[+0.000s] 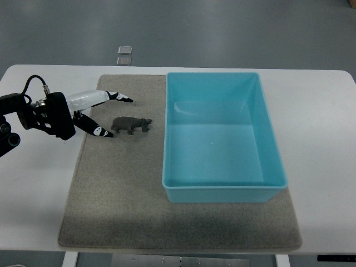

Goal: Place brown hippo in blue box with left hand
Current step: 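Close the left hand's fingers around the brown hippo's body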

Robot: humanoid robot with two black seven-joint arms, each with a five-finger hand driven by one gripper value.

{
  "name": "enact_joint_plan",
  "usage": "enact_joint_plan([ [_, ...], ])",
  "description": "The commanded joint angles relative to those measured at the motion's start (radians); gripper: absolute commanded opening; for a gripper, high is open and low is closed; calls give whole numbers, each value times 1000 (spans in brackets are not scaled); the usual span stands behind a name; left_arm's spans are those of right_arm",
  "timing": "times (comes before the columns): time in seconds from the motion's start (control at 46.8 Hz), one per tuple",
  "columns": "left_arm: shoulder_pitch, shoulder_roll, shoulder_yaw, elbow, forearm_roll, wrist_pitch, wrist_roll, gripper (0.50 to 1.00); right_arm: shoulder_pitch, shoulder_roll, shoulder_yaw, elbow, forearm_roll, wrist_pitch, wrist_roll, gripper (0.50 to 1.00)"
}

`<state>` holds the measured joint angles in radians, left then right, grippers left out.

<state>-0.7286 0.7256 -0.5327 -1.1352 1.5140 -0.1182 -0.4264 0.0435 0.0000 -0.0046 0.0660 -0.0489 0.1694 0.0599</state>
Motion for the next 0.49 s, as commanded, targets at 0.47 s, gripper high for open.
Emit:
enact_joint_plan([
  [0.47, -2, -29, 49, 20, 3, 72, 0, 831, -1, 0, 0, 0, 0, 1, 0, 936],
])
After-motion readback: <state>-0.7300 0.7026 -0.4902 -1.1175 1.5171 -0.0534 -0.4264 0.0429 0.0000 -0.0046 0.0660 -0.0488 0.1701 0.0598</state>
